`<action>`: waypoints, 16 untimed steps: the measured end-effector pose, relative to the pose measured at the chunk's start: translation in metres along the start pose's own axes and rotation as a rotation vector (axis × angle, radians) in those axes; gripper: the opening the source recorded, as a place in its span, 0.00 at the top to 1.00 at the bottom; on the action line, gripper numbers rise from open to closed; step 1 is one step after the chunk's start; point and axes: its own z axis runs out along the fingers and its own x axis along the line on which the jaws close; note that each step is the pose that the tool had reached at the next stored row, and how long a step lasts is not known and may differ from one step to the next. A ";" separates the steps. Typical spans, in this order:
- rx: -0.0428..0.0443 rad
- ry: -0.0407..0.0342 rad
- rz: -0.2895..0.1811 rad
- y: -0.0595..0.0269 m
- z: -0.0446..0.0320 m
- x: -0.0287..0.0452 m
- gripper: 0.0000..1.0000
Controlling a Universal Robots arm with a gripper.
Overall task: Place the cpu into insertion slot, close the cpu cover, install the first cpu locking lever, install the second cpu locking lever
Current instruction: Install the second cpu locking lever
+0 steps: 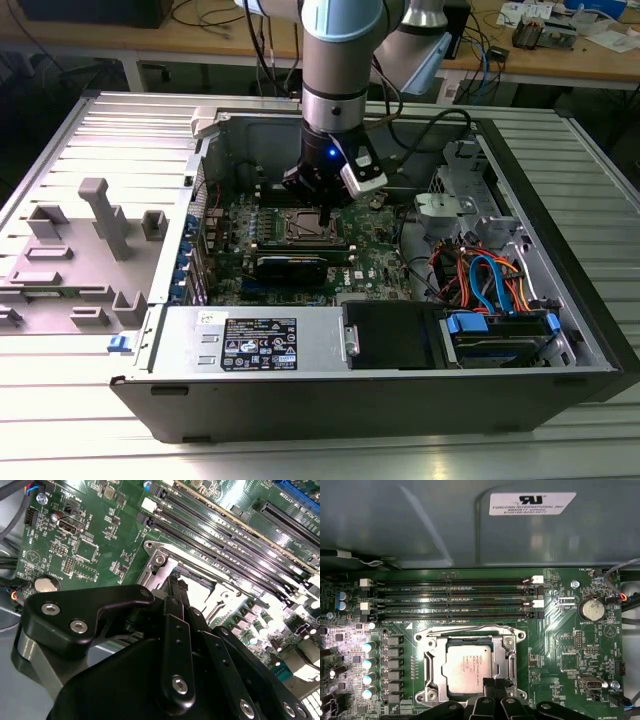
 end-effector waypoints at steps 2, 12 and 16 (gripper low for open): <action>-0.0003 -0.0001 0.000 -0.0002 -0.0006 0.0000 0.89; 0.0000 0.0000 0.000 -0.0008 -0.0007 0.0000 0.89; 0.0000 0.0000 0.000 -0.0014 -0.0008 0.0000 0.89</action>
